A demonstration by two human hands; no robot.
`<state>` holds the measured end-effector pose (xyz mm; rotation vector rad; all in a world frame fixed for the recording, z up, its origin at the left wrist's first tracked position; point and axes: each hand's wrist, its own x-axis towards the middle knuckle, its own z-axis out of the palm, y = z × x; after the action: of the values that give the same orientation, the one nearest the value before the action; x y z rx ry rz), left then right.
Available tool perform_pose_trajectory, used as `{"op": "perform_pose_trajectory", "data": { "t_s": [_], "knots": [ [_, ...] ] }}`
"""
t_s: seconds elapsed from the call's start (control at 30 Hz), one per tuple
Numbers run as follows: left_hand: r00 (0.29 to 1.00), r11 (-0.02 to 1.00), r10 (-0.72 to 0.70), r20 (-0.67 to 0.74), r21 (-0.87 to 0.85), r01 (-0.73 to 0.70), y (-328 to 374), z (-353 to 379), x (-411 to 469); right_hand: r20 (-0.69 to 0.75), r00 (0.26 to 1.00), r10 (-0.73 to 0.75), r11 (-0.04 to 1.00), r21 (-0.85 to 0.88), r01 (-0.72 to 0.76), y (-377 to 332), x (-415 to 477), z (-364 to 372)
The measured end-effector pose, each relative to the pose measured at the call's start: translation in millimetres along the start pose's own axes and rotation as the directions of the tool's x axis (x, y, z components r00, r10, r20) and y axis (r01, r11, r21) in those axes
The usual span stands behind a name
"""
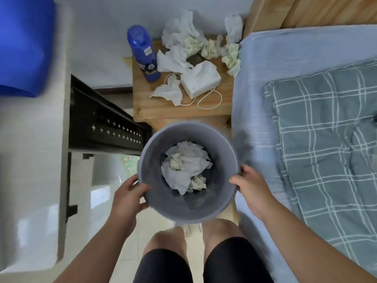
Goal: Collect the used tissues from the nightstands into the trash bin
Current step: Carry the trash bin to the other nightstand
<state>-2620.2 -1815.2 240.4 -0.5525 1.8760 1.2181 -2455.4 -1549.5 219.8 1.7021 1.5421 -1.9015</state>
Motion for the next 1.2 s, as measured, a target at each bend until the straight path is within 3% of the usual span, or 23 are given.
{"op": "perform_pose_trajectory", "data": {
  "t_s": [0.27,0.63,0.87,1.07,1.2],
  "knots": [
    [0.995,0.995,-0.095,-0.015,-0.027,0.095,-72.2,39.4,134.0,-0.086,0.988,0.131,0.985,0.127,-0.12,63.3,134.8,48.9],
    [0.975,0.997,-0.074,0.21,0.036,0.067,-103.7,41.8,256.0,-0.123,0.977,0.173,0.985,0.051,-0.168,82.1,220.3,75.5],
    [0.977,0.995,-0.083,0.197,-0.034,0.091,-121.2,57.7,277.1,-0.076,0.974,0.215,0.974,0.091,-0.208,82.8,234.0,73.6],
    [0.945,0.991,-0.121,0.305,0.095,0.096,-105.8,54.1,258.0,-0.034,0.98,0.197,0.968,0.162,-0.189,79.5,216.8,73.9],
    [0.984,0.99,-0.074,0.164,0.134,0.052,-82.4,59.4,217.1,-0.044,0.979,0.199,0.964,0.191,-0.187,68.9,178.6,68.3]
  ]
}}
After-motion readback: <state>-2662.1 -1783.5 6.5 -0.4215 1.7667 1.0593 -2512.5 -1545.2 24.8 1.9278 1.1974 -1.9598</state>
